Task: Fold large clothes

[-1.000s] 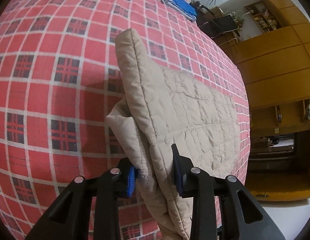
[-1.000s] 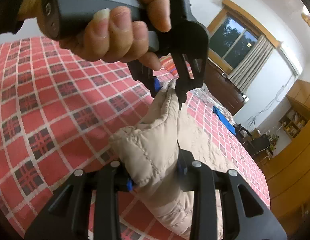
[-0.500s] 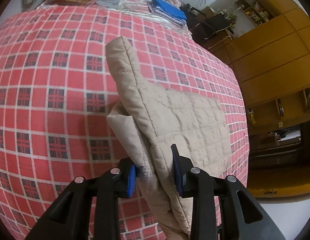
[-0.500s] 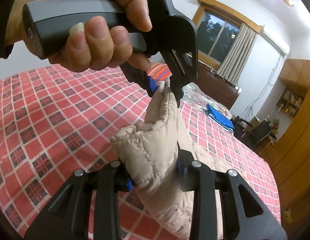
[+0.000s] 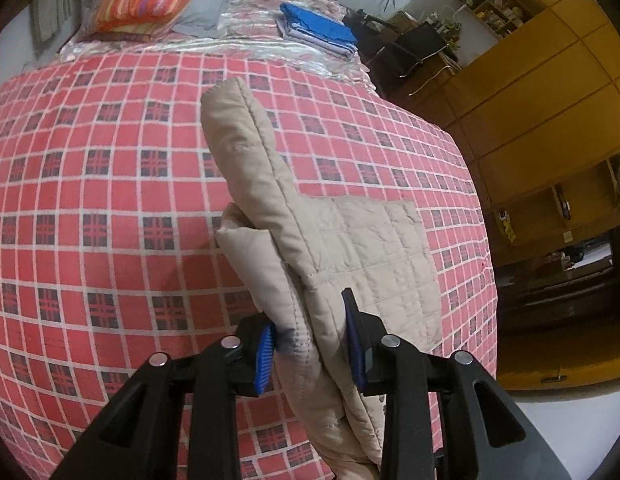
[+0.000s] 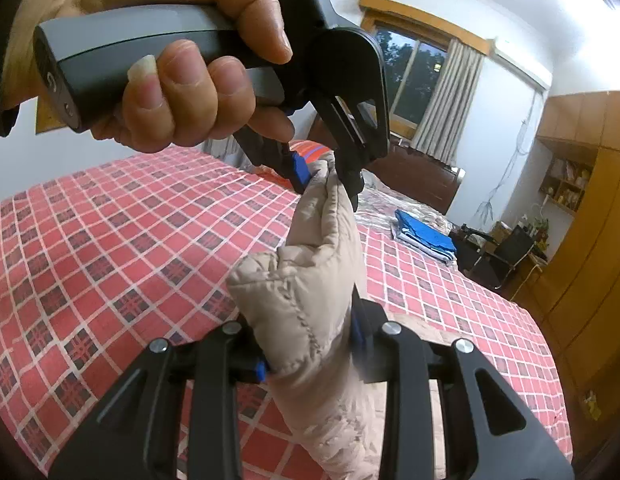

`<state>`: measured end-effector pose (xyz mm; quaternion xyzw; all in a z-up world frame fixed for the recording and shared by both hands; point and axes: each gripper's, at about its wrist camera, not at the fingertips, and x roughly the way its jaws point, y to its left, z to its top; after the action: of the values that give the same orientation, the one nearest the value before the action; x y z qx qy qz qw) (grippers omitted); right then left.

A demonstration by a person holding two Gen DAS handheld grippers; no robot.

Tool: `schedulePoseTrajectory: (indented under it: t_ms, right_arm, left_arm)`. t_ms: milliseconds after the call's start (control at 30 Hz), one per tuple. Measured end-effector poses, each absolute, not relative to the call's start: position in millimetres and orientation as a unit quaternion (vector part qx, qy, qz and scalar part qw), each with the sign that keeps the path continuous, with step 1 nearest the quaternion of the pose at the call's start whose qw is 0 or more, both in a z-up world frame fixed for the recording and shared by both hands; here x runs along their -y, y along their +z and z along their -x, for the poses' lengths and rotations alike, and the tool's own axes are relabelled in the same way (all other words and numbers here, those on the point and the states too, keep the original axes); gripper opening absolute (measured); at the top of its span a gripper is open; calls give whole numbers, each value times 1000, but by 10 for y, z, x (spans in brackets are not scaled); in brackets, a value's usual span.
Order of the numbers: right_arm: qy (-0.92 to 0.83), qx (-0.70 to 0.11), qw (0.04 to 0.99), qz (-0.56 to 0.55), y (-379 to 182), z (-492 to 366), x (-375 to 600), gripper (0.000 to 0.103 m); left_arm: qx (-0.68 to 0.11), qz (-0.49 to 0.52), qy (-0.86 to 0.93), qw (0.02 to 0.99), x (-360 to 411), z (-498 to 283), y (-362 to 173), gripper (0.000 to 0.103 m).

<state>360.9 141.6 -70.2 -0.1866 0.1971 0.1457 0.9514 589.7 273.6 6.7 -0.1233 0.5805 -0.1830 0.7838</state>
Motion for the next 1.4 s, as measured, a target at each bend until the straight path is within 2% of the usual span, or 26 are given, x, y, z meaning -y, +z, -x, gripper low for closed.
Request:
schedulePoseTrajectory:
  t_ms: [733, 1033, 1400]
  right_arm:
    - [97, -191, 972, 99, -535, -3600, -349, 29]
    - [80, -201, 974, 74, -673, -3612, 67, 29]
    - [83, -232, 969, 5, -953, -3656, 638, 29]
  left_arm:
    - [-575, 46, -192, 794, -1380, -5897, 380, 31]
    - [-586, 9, -192, 787, -746, -5941, 243, 31]
    - [-604, -33, -188, 774, -70, -5986, -186, 31]
